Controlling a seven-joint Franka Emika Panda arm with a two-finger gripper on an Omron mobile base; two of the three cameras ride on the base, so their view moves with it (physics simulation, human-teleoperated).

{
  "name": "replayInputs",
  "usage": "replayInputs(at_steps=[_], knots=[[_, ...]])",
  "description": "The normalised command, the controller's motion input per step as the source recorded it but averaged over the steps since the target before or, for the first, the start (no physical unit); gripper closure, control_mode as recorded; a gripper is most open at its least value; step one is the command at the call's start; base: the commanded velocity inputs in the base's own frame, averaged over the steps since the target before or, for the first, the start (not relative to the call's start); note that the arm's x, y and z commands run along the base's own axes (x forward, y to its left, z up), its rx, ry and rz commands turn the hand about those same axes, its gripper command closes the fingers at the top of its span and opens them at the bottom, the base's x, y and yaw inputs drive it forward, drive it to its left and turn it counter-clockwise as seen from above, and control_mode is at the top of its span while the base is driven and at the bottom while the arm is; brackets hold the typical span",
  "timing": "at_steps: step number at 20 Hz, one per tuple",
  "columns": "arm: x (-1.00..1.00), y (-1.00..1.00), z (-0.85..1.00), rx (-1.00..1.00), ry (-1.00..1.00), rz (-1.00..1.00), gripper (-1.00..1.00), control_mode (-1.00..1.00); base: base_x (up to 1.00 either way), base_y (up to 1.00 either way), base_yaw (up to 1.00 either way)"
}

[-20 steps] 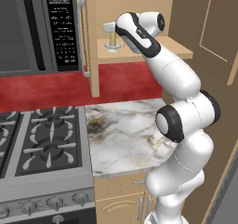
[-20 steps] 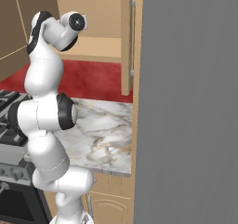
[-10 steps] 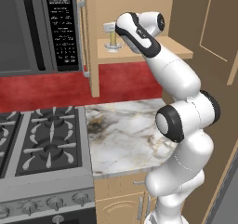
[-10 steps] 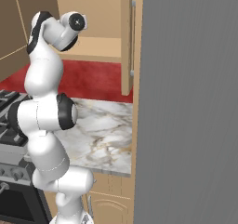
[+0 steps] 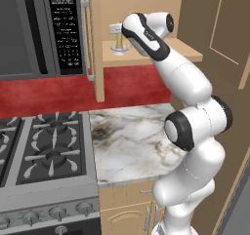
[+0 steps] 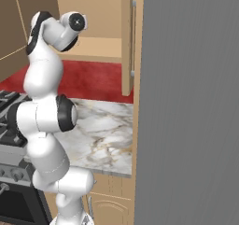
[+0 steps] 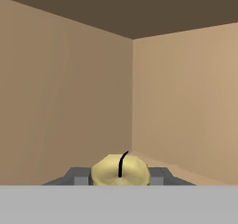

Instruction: Get the candle and the beer from the cabinet and move them to the dining counter.

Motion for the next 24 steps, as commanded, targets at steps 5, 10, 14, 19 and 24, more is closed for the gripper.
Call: replayInputs(at_steps=[5,10,14,19,24], knots=[[-0.43,0.00,0.00,0.00,0.00,-0.04,1.00,-1.00,0.00,0.00,0.00],[-0.75,0.00,0.00,0.00,-0.02,-0.11,1.00,-1.00,0.00,0.00,0.00],[-0.76,-0.02,0.00,0.00,-0.01,-0.12,1.00,-1.00,0.00,0.00,0.00],[-0.71,-0.13,0.01,0.00,0.00,-0.16,1.00,-1.00,0.00,0.00,0.00],[-0.50,-0.24,0.12,0.00,0.00,-0.16,1.00,-1.00,0.00,0.00,0.00]])
